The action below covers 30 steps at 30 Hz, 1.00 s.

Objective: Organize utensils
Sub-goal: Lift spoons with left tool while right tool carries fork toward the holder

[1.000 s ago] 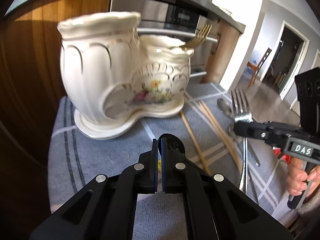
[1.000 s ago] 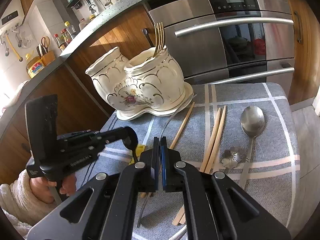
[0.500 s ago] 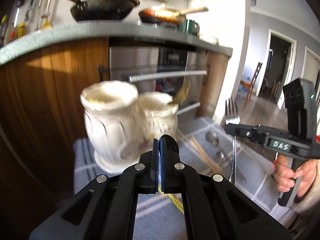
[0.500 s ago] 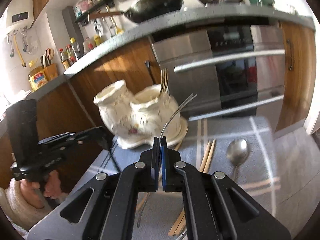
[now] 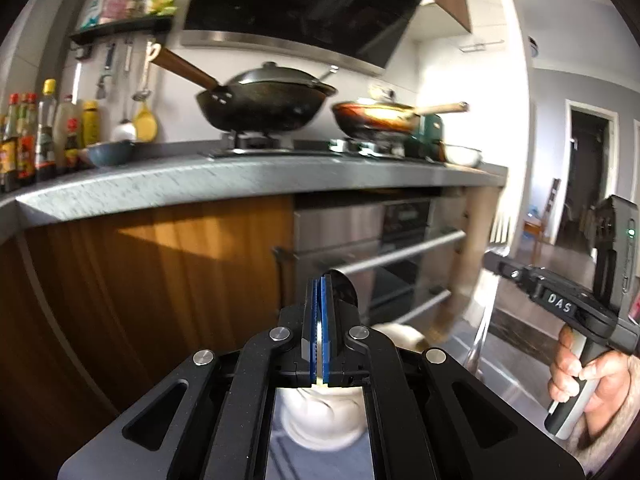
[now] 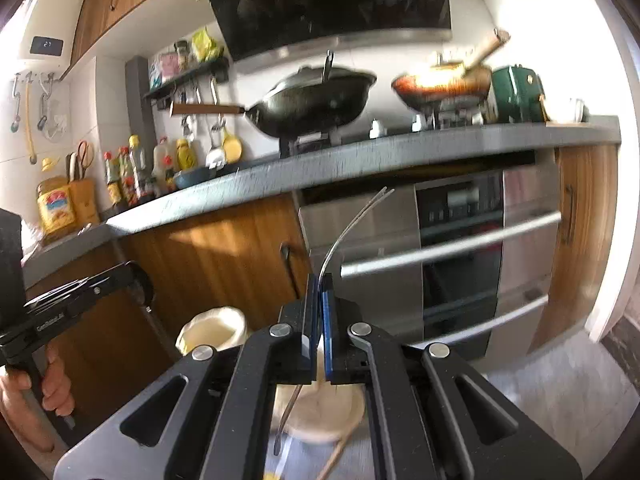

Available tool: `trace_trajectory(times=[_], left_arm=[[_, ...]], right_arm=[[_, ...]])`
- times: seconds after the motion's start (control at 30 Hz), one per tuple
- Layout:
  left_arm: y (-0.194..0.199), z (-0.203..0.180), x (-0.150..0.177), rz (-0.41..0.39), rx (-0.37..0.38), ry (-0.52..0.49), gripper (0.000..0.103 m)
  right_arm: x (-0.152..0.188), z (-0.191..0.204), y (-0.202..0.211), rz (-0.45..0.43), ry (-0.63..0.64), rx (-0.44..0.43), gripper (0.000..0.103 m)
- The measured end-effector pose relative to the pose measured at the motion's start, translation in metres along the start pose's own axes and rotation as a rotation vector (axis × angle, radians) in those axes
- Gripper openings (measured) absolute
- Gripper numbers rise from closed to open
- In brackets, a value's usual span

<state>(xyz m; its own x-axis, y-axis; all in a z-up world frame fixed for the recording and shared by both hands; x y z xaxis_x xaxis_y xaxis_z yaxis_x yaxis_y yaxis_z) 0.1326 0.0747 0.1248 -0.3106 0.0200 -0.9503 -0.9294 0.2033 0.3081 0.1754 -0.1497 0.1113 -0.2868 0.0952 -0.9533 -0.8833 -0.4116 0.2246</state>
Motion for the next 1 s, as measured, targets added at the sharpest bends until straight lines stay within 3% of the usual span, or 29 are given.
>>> trace_trajectory(times=[0.13, 0.3, 0.47, 0.73, 1.0], left_arm=[[-0.013, 0.024, -0.008, -0.006, -0.028, 0.047, 0.002], [-0.04, 0.033, 0.005, 0.04, -0.075, 0.019, 0.002], [-0.06, 0.025, 0.026, 0.083, -0.104, -0.041, 0.002], [-0.075, -0.004, 0.047, 0.115, -0.1, -0.155, 0.002], [-0.082, -0.008, 0.058, 0.144, -0.084, -0.174, 0.002]], right_arm=[[-0.016, 0.005, -0.016, -0.076, 0.031, 0.029, 0.002], [-0.011, 0.006, -0.04, -0.105, 0.061, 0.064, 0.002], [0.008, 0.0, -0.055, -0.11, 0.081, 0.089, 0.002], [0.012, -0.001, -0.052, -0.167, 0.092, 0.104, 0.002], [0.033, 0.005, -0.078, -0.014, 0.148, 0.074, 0.002]])
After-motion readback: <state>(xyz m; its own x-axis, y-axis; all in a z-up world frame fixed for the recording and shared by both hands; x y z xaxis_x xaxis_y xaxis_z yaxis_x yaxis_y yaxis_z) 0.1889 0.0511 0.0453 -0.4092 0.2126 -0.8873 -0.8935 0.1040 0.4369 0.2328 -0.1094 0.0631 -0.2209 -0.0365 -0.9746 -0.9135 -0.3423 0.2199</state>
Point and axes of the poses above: each gripper's, at about its wrist camera, not at the fingertips, and y roughly against the way its jaws point, z to its left, x to its underside, the point moved 4 cm from there along -y, roughly the way its jaws point
